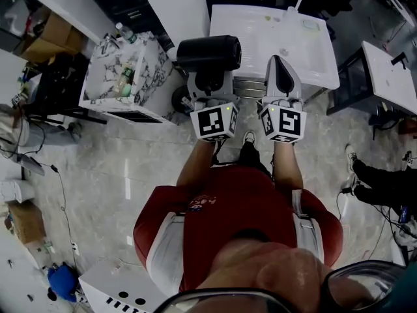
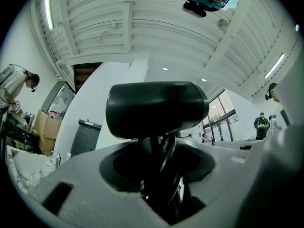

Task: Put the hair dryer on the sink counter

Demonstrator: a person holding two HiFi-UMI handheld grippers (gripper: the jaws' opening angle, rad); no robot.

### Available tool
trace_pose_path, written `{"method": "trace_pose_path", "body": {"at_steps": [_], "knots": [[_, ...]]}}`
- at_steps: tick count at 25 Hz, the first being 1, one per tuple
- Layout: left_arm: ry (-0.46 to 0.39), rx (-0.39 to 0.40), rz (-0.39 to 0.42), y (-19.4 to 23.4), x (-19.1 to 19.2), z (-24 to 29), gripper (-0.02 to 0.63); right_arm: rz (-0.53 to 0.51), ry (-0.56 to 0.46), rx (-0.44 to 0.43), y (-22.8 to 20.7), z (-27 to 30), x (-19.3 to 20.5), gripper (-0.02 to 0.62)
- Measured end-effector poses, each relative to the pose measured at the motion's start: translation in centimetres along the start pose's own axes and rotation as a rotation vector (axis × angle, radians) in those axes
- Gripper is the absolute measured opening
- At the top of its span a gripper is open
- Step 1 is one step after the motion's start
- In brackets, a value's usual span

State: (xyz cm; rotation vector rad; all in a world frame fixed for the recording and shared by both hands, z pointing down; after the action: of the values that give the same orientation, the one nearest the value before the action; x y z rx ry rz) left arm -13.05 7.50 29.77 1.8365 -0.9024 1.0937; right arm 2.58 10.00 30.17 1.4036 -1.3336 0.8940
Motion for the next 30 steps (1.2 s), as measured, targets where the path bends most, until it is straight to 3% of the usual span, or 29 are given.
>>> {"method": "trace_pose_path", "body": {"at_steps": [18, 30], "knots": [[-0.013, 0.036, 0.022, -2.5, 3.6, 13.1, 0.201, 0.028, -0.023, 0.019, -8.1, 10.2, 3.2, 0.002], [-0.025, -0.027, 0.036, -2.0, 5.8, 21.5, 0.201, 0.047, -0.034, -0.041, -12.4, 18.6, 5.6, 0.002]]}}
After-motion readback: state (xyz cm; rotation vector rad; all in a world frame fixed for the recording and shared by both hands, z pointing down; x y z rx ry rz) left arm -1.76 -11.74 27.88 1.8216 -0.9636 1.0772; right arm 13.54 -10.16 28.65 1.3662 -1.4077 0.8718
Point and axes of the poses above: the fingertips, and each gripper's own axes: z forward along the fingers, y to its left, x out of its underside, the point moved 3 cm from there along -z, backward along the fingers, and after that the axes turned 11 degrees about -z, right-handed, at the moved point
